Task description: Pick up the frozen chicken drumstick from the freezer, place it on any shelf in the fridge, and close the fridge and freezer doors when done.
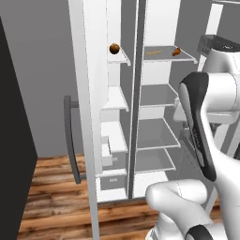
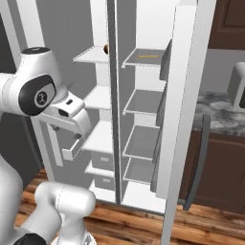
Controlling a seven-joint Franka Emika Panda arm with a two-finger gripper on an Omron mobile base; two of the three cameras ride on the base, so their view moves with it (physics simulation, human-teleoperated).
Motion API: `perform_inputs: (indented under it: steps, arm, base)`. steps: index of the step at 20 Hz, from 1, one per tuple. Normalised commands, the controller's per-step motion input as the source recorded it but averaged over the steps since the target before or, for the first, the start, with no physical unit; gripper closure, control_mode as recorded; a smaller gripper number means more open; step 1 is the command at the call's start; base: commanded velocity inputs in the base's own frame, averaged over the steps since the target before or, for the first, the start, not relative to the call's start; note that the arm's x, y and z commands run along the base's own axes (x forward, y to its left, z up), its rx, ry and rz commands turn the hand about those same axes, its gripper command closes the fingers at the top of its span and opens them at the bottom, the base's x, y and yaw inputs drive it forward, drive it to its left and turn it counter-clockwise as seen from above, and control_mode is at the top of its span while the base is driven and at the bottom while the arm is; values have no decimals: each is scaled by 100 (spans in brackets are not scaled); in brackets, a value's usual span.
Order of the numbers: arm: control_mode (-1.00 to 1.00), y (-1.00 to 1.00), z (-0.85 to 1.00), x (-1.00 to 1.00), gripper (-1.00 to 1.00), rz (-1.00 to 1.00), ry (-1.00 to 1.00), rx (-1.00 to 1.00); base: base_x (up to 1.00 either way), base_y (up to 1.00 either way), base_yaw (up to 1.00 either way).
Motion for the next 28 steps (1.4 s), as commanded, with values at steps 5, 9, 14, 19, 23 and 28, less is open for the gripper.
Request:
perform_inputs:
  steps: [5, 9, 14, 19, 23, 28]
  arm:
    - [-100, 79, 3, -67, -100, 14, -26, -10]
    - [-100, 100, 6, -53, -100, 13, -41, -23]
    - [-100, 100, 0, -3, -100, 1, -47, -22]
    - [-100, 100, 0, 4, -100, 0, -48, -14]
    - [-100, 100, 0, 40, -100, -9, -44, -2]
    - [-100, 100, -2, 95, -100, -24, -33, 1]
  base:
    - [0, 0, 0]
    - [0, 0, 0]
    - [0, 0, 0]
    - [0, 0, 0]
    - [0, 0, 0]
    - [0, 0, 0]
